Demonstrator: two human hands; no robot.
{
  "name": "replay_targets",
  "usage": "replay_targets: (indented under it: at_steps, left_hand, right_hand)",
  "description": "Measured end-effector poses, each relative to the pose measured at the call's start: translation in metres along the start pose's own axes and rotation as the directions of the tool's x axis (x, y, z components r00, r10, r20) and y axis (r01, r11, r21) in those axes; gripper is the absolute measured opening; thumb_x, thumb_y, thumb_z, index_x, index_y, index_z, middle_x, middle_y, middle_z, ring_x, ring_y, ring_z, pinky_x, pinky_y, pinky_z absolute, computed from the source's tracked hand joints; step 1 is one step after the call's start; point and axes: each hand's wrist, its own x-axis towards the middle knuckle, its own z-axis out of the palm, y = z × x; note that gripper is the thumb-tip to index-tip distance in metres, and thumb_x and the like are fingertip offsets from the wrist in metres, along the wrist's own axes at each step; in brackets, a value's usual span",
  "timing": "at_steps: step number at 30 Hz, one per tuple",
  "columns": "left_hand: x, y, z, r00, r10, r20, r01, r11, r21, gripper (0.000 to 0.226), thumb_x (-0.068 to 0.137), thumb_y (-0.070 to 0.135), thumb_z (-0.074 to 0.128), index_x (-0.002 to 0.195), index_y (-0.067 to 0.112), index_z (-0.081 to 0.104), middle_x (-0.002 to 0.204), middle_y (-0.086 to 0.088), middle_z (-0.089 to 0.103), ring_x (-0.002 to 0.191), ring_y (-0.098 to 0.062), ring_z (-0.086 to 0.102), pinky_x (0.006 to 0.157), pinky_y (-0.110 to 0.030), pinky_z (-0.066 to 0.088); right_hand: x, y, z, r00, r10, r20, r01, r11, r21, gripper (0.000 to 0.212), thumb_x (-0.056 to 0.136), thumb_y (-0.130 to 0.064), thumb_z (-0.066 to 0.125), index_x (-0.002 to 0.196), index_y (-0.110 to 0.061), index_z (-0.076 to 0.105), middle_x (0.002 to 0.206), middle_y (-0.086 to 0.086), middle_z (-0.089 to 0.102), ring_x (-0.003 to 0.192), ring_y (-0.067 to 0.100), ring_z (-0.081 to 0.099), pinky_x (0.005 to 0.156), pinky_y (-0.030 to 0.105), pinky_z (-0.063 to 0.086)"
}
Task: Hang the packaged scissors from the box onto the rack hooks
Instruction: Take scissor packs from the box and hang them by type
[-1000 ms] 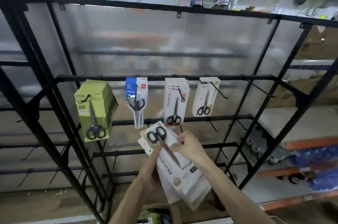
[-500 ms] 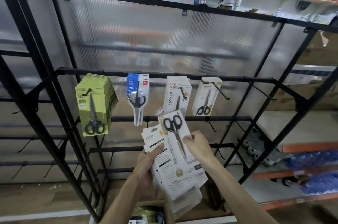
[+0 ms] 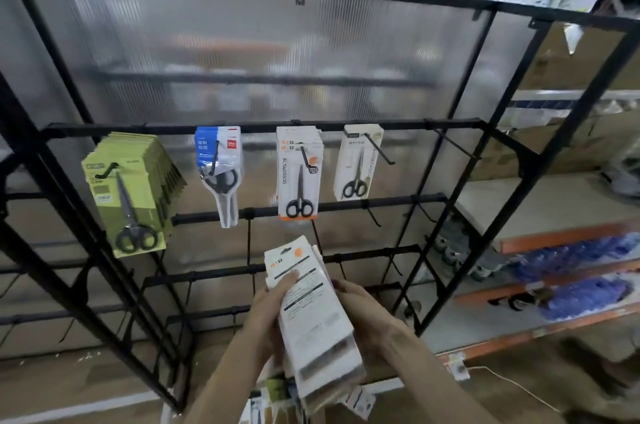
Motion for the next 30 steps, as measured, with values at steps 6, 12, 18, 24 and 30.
replay_targets:
  at_steps: [6, 12, 18, 24, 30]
  left_hand:
    - [-0.008, -0.017, -0.024, 0.999, -0.025, -0.041, 0.02, 0.993, -0.116, 0.077, 0.075, 0.044, 0.084, 0.136, 0.004, 0.058, 0.123, -0.025, 0.068, 0.102, -0.039, 0.069, 0.09, -0.05, 0.057]
    - [-0.011, -0.026, -0.026, 1.0, -0.006, 0.028, 0.016, 0.921, -0.389, 0.053, 0.102, 0.048, 0.051, 0.136, 0.007, 0.055, 0.106, -0.016, 0.066, 0.088, -0.03, 0.069, 0.075, -0.042, 0.062]
    - [-0.005, -0.026, -0.028, 0.999, 0.041, 0.026, -0.034, 0.97, -0.242, 0.034, 0.081, 0.057, 0.075, 0.073, 0.024, 0.073, 0.065, 0.005, 0.066, 0.057, -0.01, 0.066, 0.058, -0.028, 0.053]
    - [0.008, -0.007, -0.019, 0.99, -0.001, 0.141, 0.04, 0.96, -0.278, 0.047, 0.098, 0.053, 0.056, 0.119, 0.011, 0.066, 0.098, -0.011, 0.072, 0.088, -0.027, 0.07, 0.08, -0.043, 0.06]
    - [0.029, 0.029, 0.019, 0.991, 0.105, -0.086, -0.118, 0.98, -0.159, 0.052, 0.091, 0.037, 0.071, 0.138, 0.02, 0.059, 0.129, -0.011, 0.07, 0.119, -0.031, 0.066, 0.094, -0.049, 0.055]
  right_hand:
    - [0.0, 0.017, 0.005, 0.979, -0.023, 0.201, 0.056, 0.986, -0.159, 0.049, 0.094, -0.007, 0.064, 0.137, -0.027, 0.052, 0.122, 0.012, 0.068, 0.106, 0.027, 0.071, 0.084, 0.043, 0.059]
    - [-0.002, 0.009, 0.01, 0.937, -0.037, 0.347, 0.179, 0.905, -0.386, 0.064, 0.093, -0.021, 0.07, 0.147, -0.037, 0.038, 0.133, -0.007, 0.06, 0.116, 0.008, 0.063, 0.093, 0.036, 0.057]
    - [0.006, 0.007, 0.015, 0.967, -0.065, 0.246, 0.196, 0.808, -0.556, 0.045, 0.085, -0.055, 0.073, 0.124, -0.043, 0.054, 0.123, -0.019, 0.064, 0.111, -0.002, 0.061, 0.103, 0.036, 0.05]
    - [-0.013, 0.014, -0.017, 0.971, -0.179, 0.156, 0.231, 0.86, -0.454, 0.015, 0.089, -0.034, 0.074, 0.102, -0.027, 0.071, 0.106, -0.004, 0.073, 0.102, 0.013, 0.069, 0.093, 0.036, 0.056]
    - [-0.006, -0.028, -0.089, 0.83, -0.526, -0.184, 0.311, 0.711, -0.631, 0.013, 0.091, -0.014, 0.069, 0.079, -0.019, 0.07, 0.079, -0.004, 0.071, 0.08, 0.015, 0.069, 0.073, 0.031, 0.054]
